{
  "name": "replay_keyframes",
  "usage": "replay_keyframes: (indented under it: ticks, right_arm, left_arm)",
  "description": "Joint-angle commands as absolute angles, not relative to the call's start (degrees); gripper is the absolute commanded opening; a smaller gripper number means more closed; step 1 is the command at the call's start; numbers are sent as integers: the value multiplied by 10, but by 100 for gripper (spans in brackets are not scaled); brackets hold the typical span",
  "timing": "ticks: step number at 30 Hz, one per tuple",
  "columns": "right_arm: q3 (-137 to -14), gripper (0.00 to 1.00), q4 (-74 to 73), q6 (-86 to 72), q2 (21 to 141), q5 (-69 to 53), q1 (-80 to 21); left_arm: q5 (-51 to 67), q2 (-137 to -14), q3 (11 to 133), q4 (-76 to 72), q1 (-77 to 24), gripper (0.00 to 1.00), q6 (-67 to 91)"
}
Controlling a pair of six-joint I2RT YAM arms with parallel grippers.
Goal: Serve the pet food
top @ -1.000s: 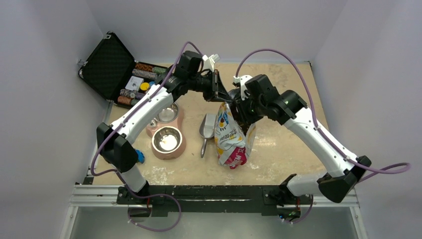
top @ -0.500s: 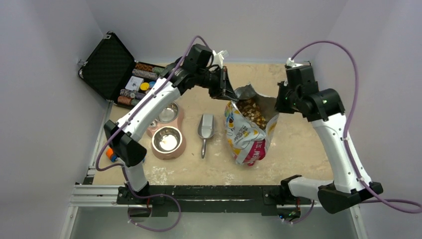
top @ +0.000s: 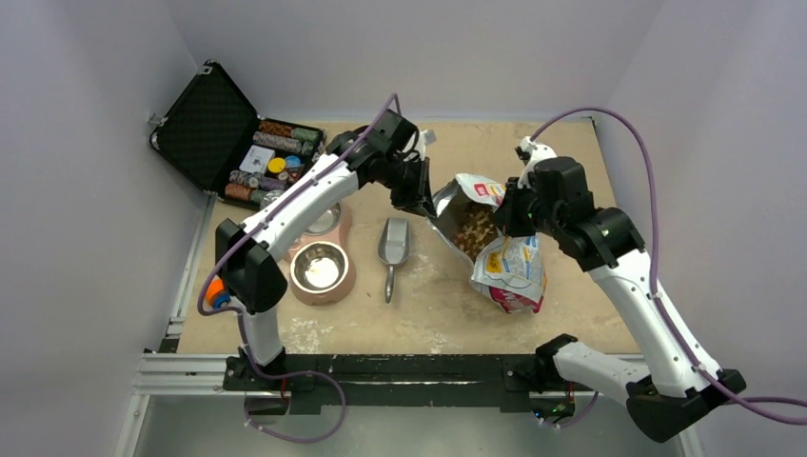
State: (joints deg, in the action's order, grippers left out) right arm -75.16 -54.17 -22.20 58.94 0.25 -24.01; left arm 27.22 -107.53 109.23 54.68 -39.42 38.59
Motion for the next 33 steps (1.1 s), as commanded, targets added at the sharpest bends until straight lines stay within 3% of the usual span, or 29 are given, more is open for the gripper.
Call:
replay_keyframes:
  ticks: [1,2,13,16,19,21,24,31,33]
  right_arm:
    - [-764,0,-501,-223,591,-24,-277]
    - [-765,0,-504,-222,590,-15,-277]
    - [-809,0,-522,-234,608,-34,-277]
    - [-807,0,-527,-237,610,-29,-279]
    - [-806,0,-543,-231,618,-16,-279]
    - [-806,0,-554,-223,622,-3,-280]
    - [-806,5,-565,-207,626,24,-281]
    - [-850,35,-644,-228,698,142,-286]
    - [-868,38,-672,-248,725,150,-286]
  left_arm:
    - [243,-987,1060,535,-386,0,361]
    - [237,-982,1053,533,-385,0,366]
    - [187,-975,1017,508,-417,42,420]
    - [193,-990,1019,503,-429,46,422]
    - [199,-1006,1025,507,-433,36,412]
    - [202,-1018,1041,516,-433,17,400]
    - [211,-1029,1077,537,-435,0,386]
    - [222,-1010,1095,525,-440,0,394]
    - [230,-1007,1093,520,-441,0,400]
